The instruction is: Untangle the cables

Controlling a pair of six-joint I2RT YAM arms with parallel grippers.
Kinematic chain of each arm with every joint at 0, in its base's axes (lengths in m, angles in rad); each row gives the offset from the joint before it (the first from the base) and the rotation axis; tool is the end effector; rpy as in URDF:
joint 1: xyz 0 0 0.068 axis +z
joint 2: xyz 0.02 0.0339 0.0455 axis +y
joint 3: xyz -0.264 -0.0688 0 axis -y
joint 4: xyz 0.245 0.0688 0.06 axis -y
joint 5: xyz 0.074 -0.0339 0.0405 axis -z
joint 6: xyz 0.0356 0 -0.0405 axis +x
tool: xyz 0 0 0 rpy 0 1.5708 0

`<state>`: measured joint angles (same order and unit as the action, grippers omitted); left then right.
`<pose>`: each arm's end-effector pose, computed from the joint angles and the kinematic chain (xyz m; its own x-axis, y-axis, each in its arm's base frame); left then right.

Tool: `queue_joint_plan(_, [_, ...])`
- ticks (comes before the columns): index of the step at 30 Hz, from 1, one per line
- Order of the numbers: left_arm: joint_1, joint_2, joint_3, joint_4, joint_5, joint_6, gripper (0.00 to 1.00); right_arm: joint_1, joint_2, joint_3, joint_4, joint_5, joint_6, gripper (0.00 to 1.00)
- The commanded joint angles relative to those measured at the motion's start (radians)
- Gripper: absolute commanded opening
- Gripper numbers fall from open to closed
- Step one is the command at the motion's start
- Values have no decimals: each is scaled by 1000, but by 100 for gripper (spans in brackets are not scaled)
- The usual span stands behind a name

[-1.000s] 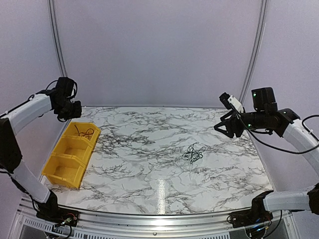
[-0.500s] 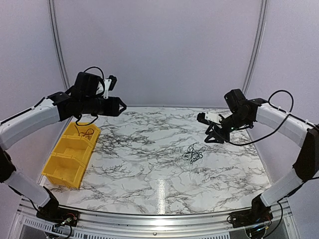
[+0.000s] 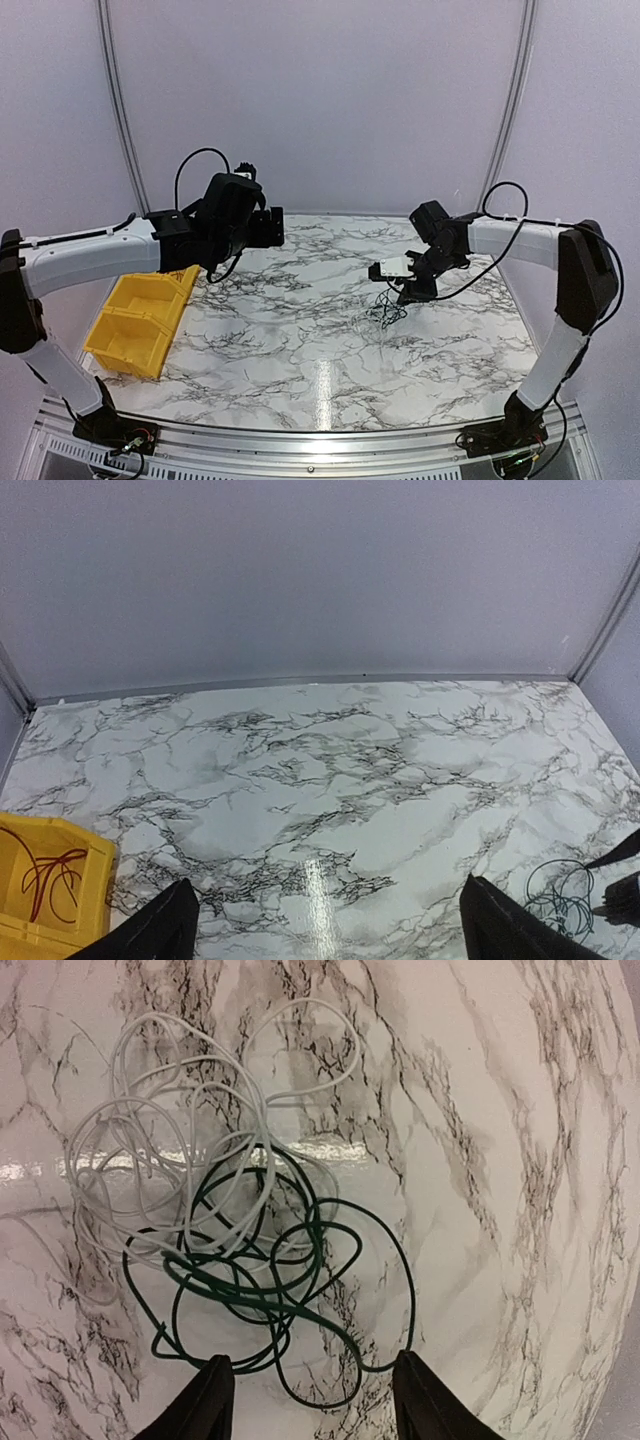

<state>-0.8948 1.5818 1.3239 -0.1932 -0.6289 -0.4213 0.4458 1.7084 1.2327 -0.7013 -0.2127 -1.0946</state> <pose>0.2463 -0.2737 0.3282 -0.3714 -0.0655 -0.9261 0.1619 0.9777 -0.1340 0.3064 0.1548 0.2157 0.0576 -0.9353 -0.3491 -0.9672 0.0344 -0.2516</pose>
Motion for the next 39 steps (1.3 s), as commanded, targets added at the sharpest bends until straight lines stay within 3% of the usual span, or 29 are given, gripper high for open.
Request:
queue_joint_plan(1, [3, -29, -90, 271, 191, 64, 89, 21, 49, 55, 94, 44, -16, 54])
queue_joint_plan(3, [2, 4, -93, 306, 320, 28, 85, 27, 78, 73, 102, 39, -2, 47])
queue_joint_plan(6, [-8, 55, -113, 394, 459, -37, 81, 30, 93, 98, 99, 22, 34, 24])
queue_joint_plan(10, [-46, 143, -111, 477, 533, -42, 81, 29, 68, 104, 76, -3, 74, 1])
queue_joint_plan(20, [-92, 428, -41, 781, 623, -100, 80, 30, 39, 215, -105, -127, 242, 0])
queue_joint_plan(24, [-92, 533, 18, 879, 639, -161, 76, 30, 29, 225, -134, -153, 297, 0])
queue_joint_plan(32, [-93, 735, 191, 928, 676, -257, 54, 30, 12, 271, -181, -193, 357, 0])
queue_joint_plan(39, [-92, 810, 227, 926, 635, -308, 35, 30, -52, 470, -302, -317, 435, 0])
